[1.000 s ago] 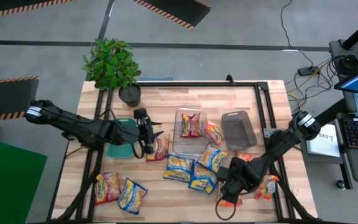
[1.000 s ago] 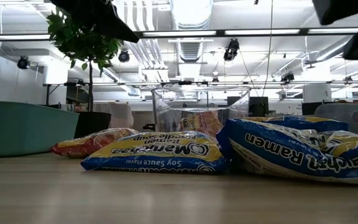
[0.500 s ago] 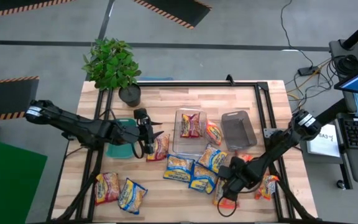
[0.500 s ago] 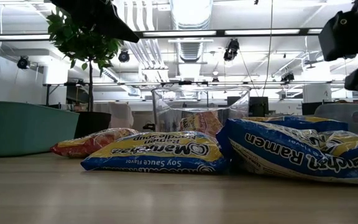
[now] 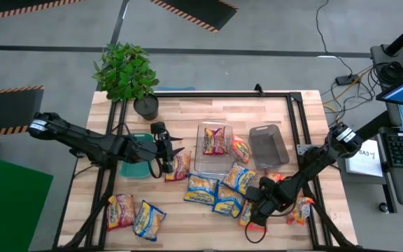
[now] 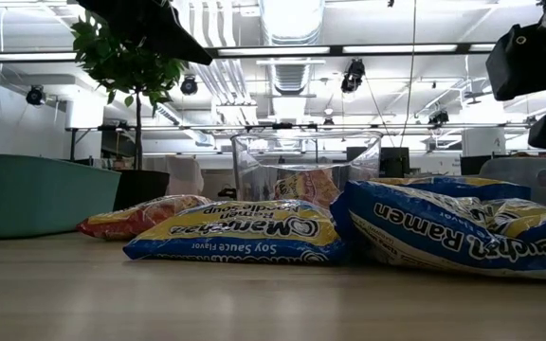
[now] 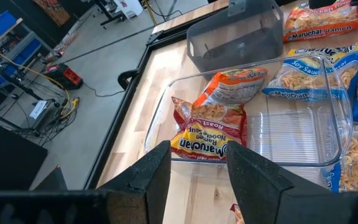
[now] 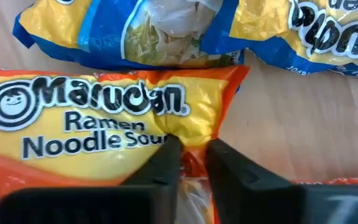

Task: Sort Maruchan noodles
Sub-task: Put the orange noodle pack into the black bin

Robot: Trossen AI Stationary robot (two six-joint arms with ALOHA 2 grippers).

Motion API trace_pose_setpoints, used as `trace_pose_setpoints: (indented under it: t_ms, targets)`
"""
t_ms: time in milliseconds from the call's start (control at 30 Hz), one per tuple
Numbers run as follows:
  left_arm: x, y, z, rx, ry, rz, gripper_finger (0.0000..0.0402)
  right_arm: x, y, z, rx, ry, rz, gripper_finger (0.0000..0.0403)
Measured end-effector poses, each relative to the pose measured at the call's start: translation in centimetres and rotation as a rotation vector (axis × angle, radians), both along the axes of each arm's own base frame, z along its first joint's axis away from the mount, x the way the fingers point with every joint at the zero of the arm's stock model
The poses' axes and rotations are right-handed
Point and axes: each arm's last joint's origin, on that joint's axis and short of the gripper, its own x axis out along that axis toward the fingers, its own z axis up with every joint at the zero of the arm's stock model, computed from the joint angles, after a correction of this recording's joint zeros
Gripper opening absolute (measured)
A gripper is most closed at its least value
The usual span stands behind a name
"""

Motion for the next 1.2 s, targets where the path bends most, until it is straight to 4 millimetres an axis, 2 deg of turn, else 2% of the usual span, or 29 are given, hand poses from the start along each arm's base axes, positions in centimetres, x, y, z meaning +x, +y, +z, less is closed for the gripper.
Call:
trace_pose_setpoints:
  t_ms: [67, 133, 633, 1200]
  targets:
    - [0.0, 0.0, 0.0, 0.000, 0.000, 0.000, 0.0139, 0.0, 0.0, 0.1, 0.004, -0.004, 0.003, 0.0020]
    - [0.0, 0.0, 0.0, 0.000, 0.000, 0.000, 0.0139, 0.0, 0.0, 0.2, 0.008, -0.006, 0.004, 0.0015]
    - [0.0, 0.0, 0.0, 0.003, 0.000, -0.001, 0.0139, -0.7, -0.6, 3.7, 0.099, -0.110, -0.052, 0.0012]
    - [0.0, 0.0, 0.0, 0.003, 0.000, -0.001, 0.0139, -1.4, -1.2, 5.9, 0.224, -0.128, -0.150, 0.0012]
